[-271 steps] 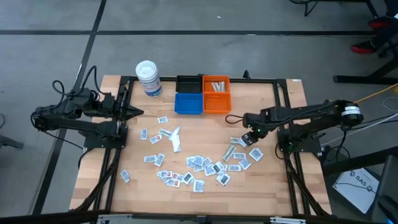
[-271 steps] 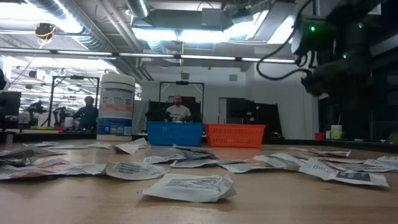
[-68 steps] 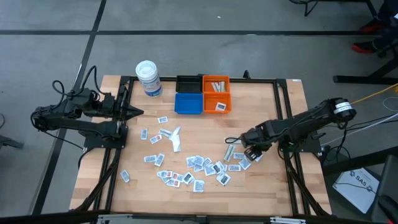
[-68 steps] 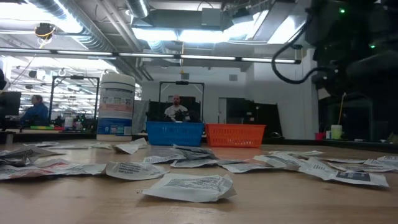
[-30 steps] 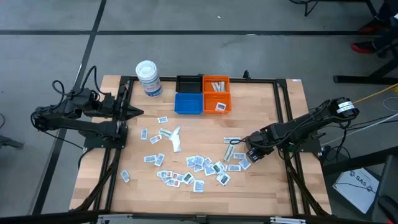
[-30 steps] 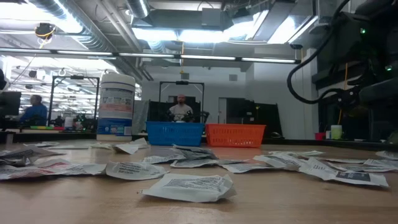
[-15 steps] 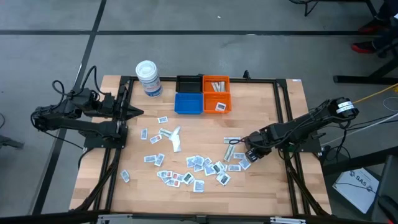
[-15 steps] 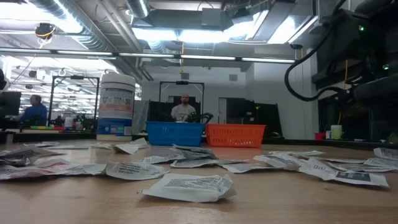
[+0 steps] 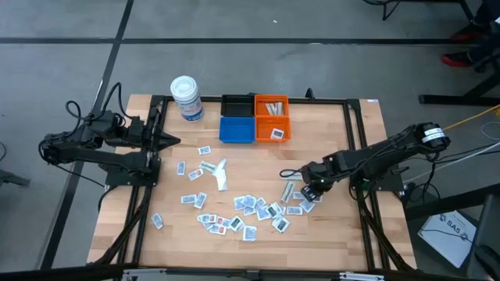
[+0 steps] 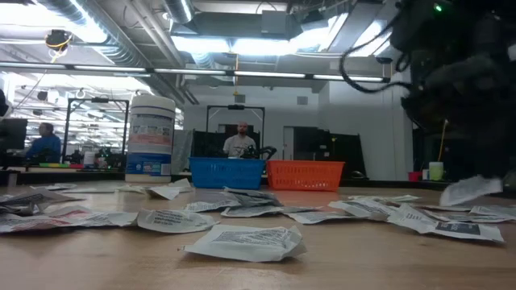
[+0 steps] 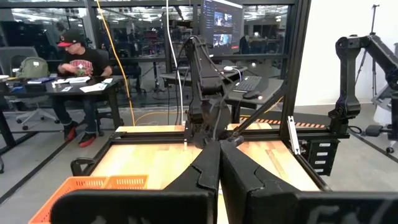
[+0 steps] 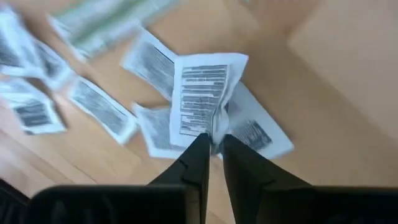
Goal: Pick & Place First Aid Supplies
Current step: Put the towelette pack into the bottom orange bin
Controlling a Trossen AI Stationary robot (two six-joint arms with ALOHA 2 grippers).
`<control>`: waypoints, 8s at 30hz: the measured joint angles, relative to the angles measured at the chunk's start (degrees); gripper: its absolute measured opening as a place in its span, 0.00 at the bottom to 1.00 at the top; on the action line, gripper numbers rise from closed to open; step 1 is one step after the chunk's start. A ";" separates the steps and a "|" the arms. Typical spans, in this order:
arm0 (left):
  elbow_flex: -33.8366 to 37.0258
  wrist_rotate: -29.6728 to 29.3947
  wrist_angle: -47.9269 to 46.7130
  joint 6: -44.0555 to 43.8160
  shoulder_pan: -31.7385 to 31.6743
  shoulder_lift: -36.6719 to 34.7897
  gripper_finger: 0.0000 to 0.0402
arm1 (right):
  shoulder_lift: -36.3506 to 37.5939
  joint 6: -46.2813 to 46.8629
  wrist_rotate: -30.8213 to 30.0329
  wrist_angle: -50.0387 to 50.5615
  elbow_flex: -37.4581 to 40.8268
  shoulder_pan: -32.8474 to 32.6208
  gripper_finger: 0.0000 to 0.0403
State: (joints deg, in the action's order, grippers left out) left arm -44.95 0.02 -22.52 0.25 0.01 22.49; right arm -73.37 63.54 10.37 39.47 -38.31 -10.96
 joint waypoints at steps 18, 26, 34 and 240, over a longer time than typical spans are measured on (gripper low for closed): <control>0.00 -0.01 0.00 -0.04 0.02 -0.01 0.01 | 0.05 -14.68 -7.68 9.72 -10.20 5.19 0.02; 0.00 0.00 0.00 -0.04 0.02 0.00 0.01 | -0.03 -12.78 -7.78 9.39 -8.22 1.98 0.21; 0.00 0.01 0.00 -0.04 0.02 0.01 0.01 | -0.79 -6.87 -7.73 4.36 -4.15 -1.55 0.37; 0.00 0.01 0.00 0.00 0.01 0.00 0.01 | 1.10 -65.17 5.71 3.37 -7.07 16.62 0.36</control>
State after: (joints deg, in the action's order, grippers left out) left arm -44.95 0.03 -22.52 0.25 0.02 22.49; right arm -72.27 -1.63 16.08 42.84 -45.38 5.65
